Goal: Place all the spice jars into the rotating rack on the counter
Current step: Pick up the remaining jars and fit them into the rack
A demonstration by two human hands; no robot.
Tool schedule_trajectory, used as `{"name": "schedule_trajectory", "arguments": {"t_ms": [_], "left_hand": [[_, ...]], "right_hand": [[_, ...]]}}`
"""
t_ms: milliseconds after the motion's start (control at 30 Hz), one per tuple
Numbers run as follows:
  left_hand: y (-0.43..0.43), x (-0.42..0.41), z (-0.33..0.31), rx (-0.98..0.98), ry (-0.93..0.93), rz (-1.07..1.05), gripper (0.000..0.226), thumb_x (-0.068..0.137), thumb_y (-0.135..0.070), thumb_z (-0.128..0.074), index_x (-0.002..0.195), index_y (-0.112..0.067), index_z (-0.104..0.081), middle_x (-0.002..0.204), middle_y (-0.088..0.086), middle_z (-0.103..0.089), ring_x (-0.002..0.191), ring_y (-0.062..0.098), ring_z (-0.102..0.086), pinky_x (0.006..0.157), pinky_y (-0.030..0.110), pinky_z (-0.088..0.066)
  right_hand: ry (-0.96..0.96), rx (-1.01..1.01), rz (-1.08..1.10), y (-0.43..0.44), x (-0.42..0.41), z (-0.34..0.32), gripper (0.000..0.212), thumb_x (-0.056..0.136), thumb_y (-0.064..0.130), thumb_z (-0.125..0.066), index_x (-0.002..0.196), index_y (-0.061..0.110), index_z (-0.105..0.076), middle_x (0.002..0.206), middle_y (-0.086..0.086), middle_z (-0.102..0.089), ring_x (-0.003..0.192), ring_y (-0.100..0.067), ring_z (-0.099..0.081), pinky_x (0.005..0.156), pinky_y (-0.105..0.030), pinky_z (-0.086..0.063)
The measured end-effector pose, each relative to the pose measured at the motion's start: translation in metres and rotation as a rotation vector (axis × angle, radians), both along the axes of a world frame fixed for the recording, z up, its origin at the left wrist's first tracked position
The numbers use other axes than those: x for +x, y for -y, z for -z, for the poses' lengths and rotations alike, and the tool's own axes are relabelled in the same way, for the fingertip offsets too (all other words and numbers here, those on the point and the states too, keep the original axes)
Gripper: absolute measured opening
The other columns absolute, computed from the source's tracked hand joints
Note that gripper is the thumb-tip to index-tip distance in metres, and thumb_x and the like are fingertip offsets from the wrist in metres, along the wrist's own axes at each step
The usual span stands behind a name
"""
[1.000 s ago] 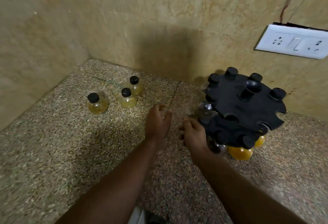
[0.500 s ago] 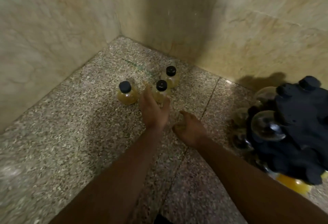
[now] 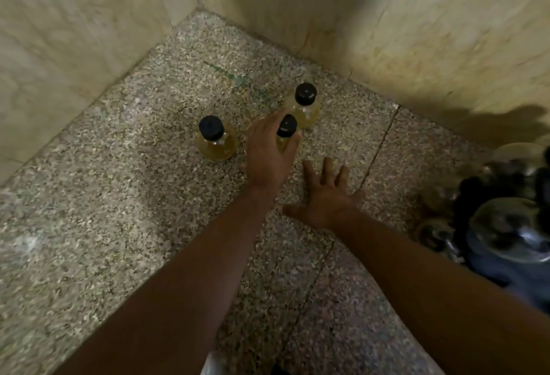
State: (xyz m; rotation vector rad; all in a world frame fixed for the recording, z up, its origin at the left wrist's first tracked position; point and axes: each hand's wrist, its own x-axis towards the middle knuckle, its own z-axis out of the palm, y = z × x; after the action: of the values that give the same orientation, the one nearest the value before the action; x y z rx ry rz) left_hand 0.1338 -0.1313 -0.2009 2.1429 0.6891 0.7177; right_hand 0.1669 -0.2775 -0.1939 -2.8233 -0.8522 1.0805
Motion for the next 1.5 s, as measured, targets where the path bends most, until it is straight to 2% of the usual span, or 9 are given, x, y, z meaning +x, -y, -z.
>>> {"name": "schedule_trajectory", "arguments": {"t_ms": [100,200,500,733,967,1167,1333,1433,1500], "left_hand": [[0.001,0.000,0.002,0.007,-0.005,-0.019,0.054,0.094,-0.038,-0.066,0.141,-0.012,-0.055,0.130,0.008,-0.063,0.123,0.028,-0.054,0.102,0.039,-0.045],[0.006,-0.003,-0.001,-0.012,-0.026,-0.029,0.061,0.092,-0.039,-0.070,0.144,-0.013,-0.052,0.132,0.006,-0.062,0.126,0.024,-0.052,0.099,0.024,-0.039],[0.035,-0.022,-0.020,-0.007,-0.010,-0.023,0.074,0.087,-0.042,-0.075,0.148,-0.011,-0.046,0.131,0.008,-0.063,0.124,0.023,-0.053,0.098,0.018,-0.034],[0.071,-0.050,-0.044,0.054,-0.005,-0.003,0.053,0.082,-0.040,-0.079,0.126,-0.014,-0.065,0.115,0.006,-0.069,0.110,0.024,-0.059,0.090,0.023,-0.039],[0.119,-0.073,-0.064,0.051,0.011,0.081,0.051,0.082,-0.044,-0.078,0.124,-0.019,-0.065,0.116,0.001,-0.068,0.112,0.020,-0.056,0.090,0.032,-0.047],[0.177,-0.088,-0.076,0.054,0.034,0.200,0.050,0.077,-0.045,-0.081,0.116,-0.017,-0.068,0.111,0.001,-0.067,0.105,0.019,-0.060,0.089,0.036,-0.052],[0.234,-0.097,-0.090,0.014,0.077,0.328,0.051,0.073,-0.041,-0.086,0.113,-0.015,-0.070,0.107,0.000,-0.065,0.099,0.015,-0.061,0.085,0.031,-0.054],[0.262,-0.096,-0.101,0.010,0.096,0.408,0.052,0.073,-0.044,-0.086,0.113,-0.016,-0.071,0.106,-0.001,-0.065,0.095,0.012,-0.061,0.082,0.026,-0.053],[0.277,-0.093,-0.110,0.013,0.096,0.443,0.052,0.073,-0.042,-0.086,0.115,-0.017,-0.070,0.106,-0.002,-0.064,0.094,0.010,-0.060,0.080,0.017,-0.048]], "right_hand": [[-0.006,0.004,-0.003,-0.001,0.002,0.002,0.121,0.070,0.092,-0.051,0.153,0.044,0.024,0.160,-0.003,0.039,0.143,-0.044,0.037,0.105,-0.083,0.004],[0.019,0.021,-0.011,0.000,0.001,0.001,0.118,0.072,0.090,-0.051,0.154,0.043,0.021,0.163,-0.003,0.034,0.147,-0.044,0.030,0.106,-0.082,0.002],[0.201,0.246,0.038,0.044,-0.008,-0.001,0.084,0.091,0.063,-0.047,0.159,0.032,-0.011,0.170,-0.012,0.000,0.154,-0.034,-0.014,0.117,-0.061,-0.025],[0.203,0.457,0.178,0.069,-0.032,-0.029,0.069,0.094,0.047,-0.057,0.154,0.024,-0.033,0.164,-0.011,-0.028,0.144,-0.033,-0.038,0.108,-0.044,-0.042],[0.309,0.737,0.328,0.111,-0.061,-0.061,0.047,0.095,0.034,-0.060,0.138,0.017,-0.055,0.137,-0.008,-0.059,0.124,-0.025,-0.056,0.096,-0.034,-0.045],[0.287,0.932,0.701,0.170,-0.090,-0.079,0.037,0.096,0.041,-0.059,0.130,0.027,-0.060,0.114,0.004,-0.069,0.097,-0.013,-0.065,0.083,-0.038,-0.056],[0.265,1.046,0.967,0.226,-0.100,-0.093,0.033,0.096,0.034,-0.060,0.128,0.026,-0.062,0.089,0.017,-0.066,0.079,-0.001,-0.062,0.065,-0.026,-0.050],[0.208,1.209,1.125,0.255,-0.100,-0.102,0.032,0.096,0.033,-0.060,0.125,0.020,-0.066,0.096,0.007,-0.070,0.092,-0.017,-0.068,0.078,-0.039,-0.057],[0.076,1.347,1.274,0.271,-0.098,-0.109,0.029,0.098,0.032,-0.059,0.120,0.015,-0.069,0.103,-0.005,-0.072,0.093,-0.024,-0.067,0.076,-0.041,-0.055]]}}
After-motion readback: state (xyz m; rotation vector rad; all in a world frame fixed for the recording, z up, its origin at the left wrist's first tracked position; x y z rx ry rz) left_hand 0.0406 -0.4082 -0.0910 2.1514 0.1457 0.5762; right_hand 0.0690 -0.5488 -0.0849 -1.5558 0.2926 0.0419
